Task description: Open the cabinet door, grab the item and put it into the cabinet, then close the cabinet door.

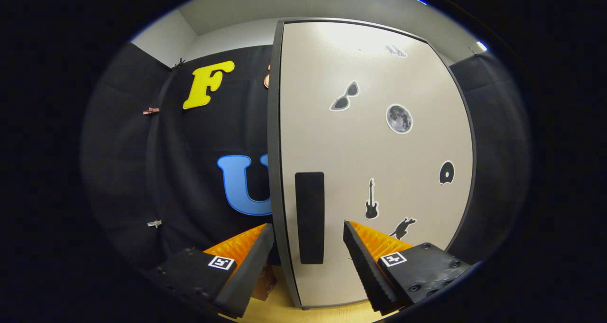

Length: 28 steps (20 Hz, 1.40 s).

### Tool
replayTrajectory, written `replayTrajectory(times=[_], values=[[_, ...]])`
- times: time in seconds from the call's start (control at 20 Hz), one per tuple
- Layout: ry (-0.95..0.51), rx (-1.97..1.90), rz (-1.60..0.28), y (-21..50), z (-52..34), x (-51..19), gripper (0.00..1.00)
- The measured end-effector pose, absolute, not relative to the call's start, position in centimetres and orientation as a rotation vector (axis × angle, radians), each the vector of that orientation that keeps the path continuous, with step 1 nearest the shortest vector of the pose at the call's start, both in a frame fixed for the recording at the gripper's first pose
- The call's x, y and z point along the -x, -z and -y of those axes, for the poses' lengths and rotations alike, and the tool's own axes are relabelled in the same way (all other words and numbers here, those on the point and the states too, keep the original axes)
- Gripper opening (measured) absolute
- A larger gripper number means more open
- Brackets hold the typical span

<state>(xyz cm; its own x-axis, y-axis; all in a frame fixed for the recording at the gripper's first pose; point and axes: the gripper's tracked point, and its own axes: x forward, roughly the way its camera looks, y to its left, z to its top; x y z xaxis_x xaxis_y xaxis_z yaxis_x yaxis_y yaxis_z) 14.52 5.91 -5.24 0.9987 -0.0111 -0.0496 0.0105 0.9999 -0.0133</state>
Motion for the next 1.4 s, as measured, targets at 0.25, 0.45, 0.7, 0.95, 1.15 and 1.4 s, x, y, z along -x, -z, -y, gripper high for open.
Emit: replayTrajectory(times=[0.25,0.45,0.7,0.95,1.15,1.4], values=[[0.069,0.033,-0.088,7.3,-4.7,-16.4,0.75],[0.082,0.065,-0.072,7.3,-5.0,-16.6,0.38],[0.074,0.046,-0.094,7.3,-4.9,-16.3,0.20],[0.027,0.033,-0.123,6.8,-5.2,-14.2,0.20],[0.021,0.068,-0.155,6.1,-4.8,-11.3,0.20],[0.045,-0.014,-0.137,4.9,-2.9,-6.2,0.19]])
